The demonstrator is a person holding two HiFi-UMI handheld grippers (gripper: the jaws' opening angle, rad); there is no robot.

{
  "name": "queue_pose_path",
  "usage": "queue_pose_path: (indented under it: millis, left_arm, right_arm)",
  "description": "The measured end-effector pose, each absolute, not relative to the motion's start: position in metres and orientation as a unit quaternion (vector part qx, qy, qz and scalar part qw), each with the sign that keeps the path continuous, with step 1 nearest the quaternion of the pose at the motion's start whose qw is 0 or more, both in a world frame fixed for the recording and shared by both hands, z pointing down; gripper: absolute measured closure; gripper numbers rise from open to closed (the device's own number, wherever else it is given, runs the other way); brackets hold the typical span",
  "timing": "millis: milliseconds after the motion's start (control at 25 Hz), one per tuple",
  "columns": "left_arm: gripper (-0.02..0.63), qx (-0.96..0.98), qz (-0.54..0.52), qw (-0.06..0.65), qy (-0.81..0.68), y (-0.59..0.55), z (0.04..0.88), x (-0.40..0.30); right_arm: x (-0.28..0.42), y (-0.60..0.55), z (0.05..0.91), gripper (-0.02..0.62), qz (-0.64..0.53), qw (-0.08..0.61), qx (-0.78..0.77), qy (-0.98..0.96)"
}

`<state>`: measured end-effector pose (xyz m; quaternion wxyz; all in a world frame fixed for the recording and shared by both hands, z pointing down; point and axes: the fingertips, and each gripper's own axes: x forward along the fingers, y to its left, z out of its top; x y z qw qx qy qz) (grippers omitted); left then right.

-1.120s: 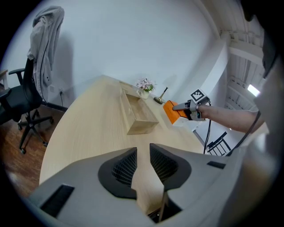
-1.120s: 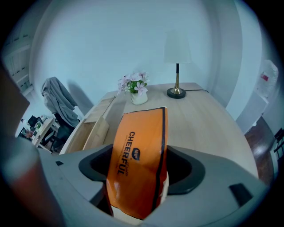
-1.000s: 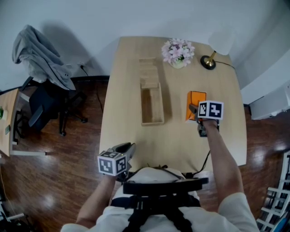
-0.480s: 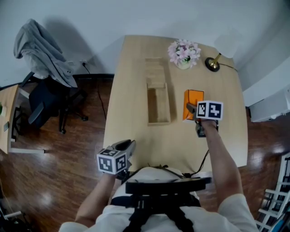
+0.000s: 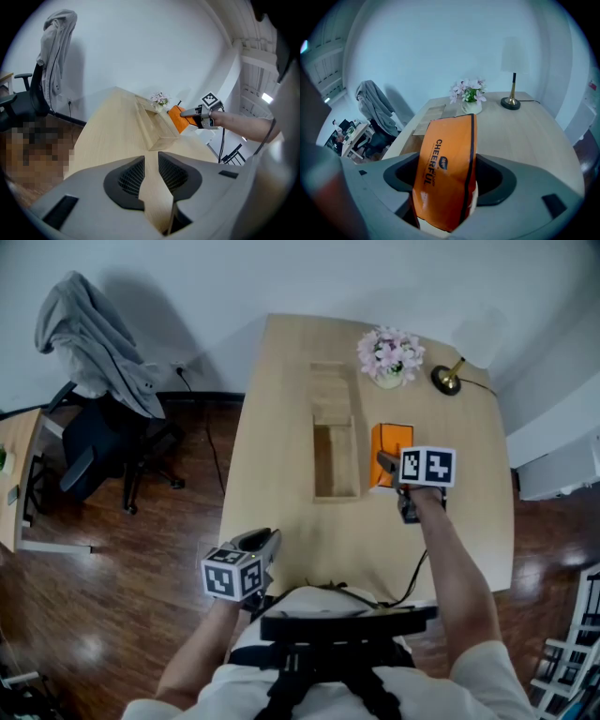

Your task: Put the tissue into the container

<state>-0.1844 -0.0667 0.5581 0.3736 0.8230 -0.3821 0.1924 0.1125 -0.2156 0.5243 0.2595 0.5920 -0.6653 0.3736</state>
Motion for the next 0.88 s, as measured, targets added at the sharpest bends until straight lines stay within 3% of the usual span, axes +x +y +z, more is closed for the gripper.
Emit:
queue_pose_path:
  millis: [480, 880]
  left_arm:
    - [0.514, 0.823, 0.184, 0.374, -0.384, -0.076, 0.556, -0.189]
    - [0.514, 0.821, 0.191, 0.379, -0.382, -0.077, 0.559, -0.188]
  right_arm:
    - [0.036, -0.236, 0.51, 0.236, 0.384, 0.232, 0.545, -0.709]
    - [-0.014, -0.247, 0.529, 0.236, 0.395, 0.249, 0.519, -0.716]
